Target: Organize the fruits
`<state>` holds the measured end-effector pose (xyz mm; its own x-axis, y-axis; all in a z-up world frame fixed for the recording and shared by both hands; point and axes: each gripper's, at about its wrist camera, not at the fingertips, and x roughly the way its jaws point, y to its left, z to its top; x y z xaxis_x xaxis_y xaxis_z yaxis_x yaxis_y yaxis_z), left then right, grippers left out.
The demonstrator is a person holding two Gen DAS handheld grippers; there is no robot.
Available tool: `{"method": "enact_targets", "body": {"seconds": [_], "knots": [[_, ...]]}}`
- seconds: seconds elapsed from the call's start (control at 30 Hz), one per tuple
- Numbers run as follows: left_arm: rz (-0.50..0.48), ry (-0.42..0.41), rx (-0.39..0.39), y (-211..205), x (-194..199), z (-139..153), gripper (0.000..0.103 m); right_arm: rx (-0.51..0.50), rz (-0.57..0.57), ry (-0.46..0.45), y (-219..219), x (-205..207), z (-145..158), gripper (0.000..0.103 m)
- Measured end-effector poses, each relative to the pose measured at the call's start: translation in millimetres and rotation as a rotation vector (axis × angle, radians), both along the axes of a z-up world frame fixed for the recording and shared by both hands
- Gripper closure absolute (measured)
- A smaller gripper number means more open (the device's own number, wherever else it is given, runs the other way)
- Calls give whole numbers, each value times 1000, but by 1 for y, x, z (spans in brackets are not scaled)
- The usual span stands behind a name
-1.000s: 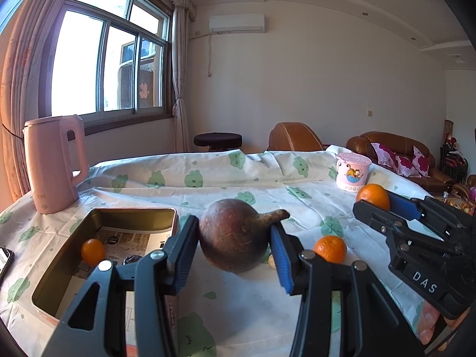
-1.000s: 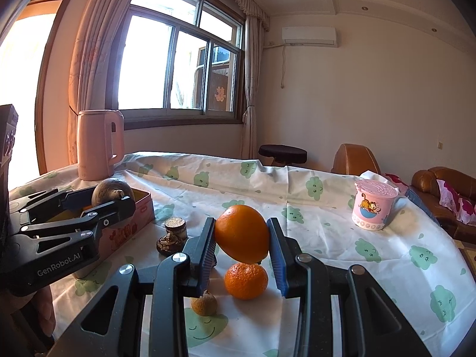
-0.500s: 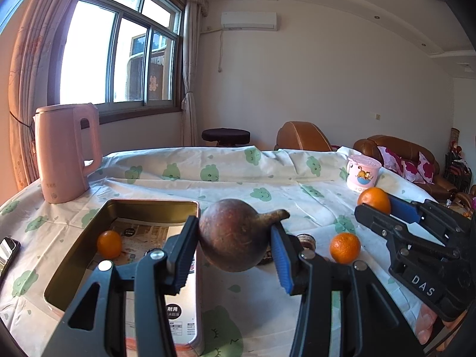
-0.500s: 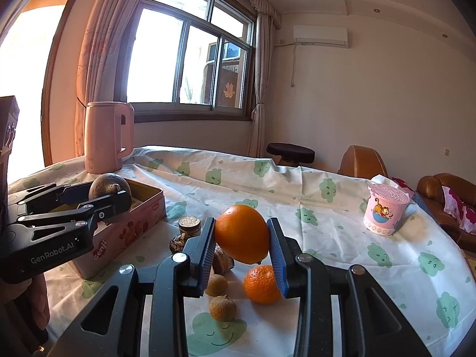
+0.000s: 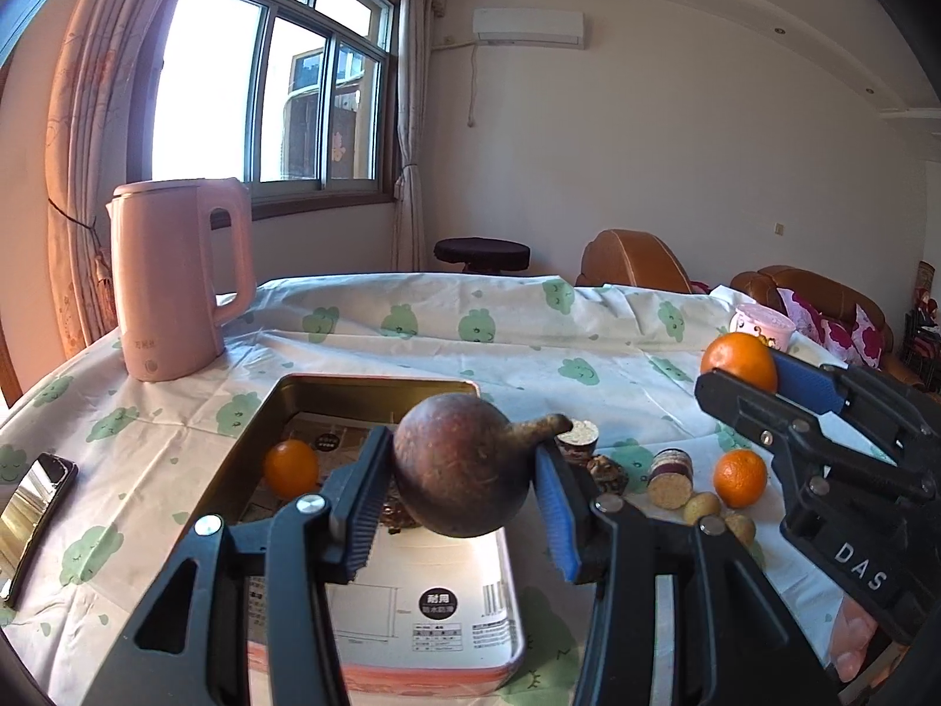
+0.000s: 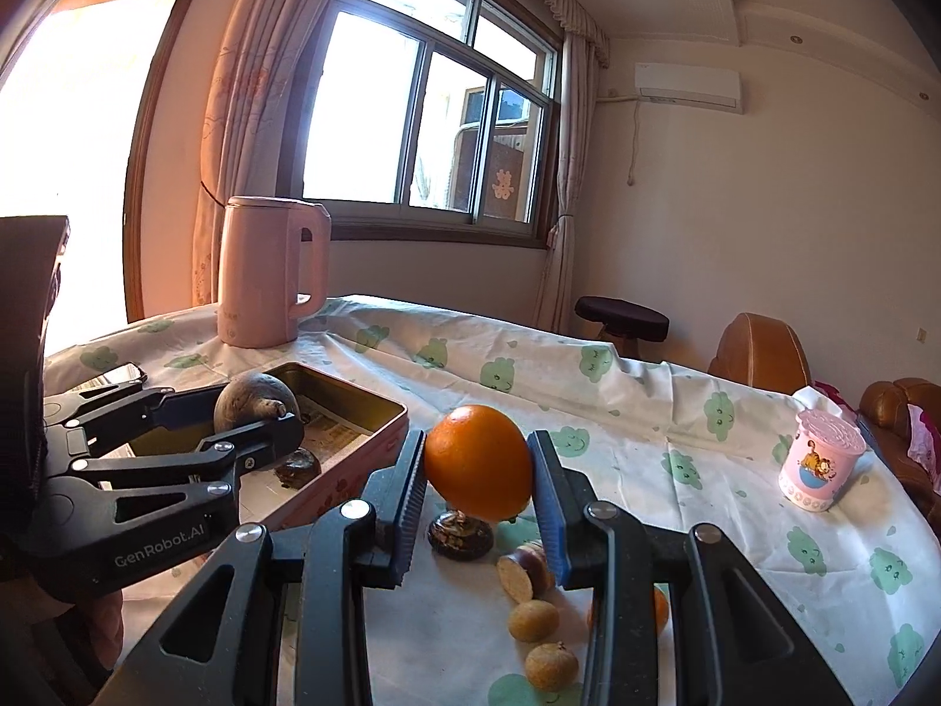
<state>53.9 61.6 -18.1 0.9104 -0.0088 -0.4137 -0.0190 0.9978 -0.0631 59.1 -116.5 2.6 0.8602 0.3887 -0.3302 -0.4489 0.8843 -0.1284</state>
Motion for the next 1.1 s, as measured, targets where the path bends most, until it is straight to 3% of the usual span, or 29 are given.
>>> {"method": "enact_targets", "body": {"seconds": [0.5,1.1], "knots": [[118,85,-35,70,7,-9,54,-7,135,76,66,20,-3,67],[108,156,-34,74,19,-18,54,-52,185,198,99,32,-32,67]]}}
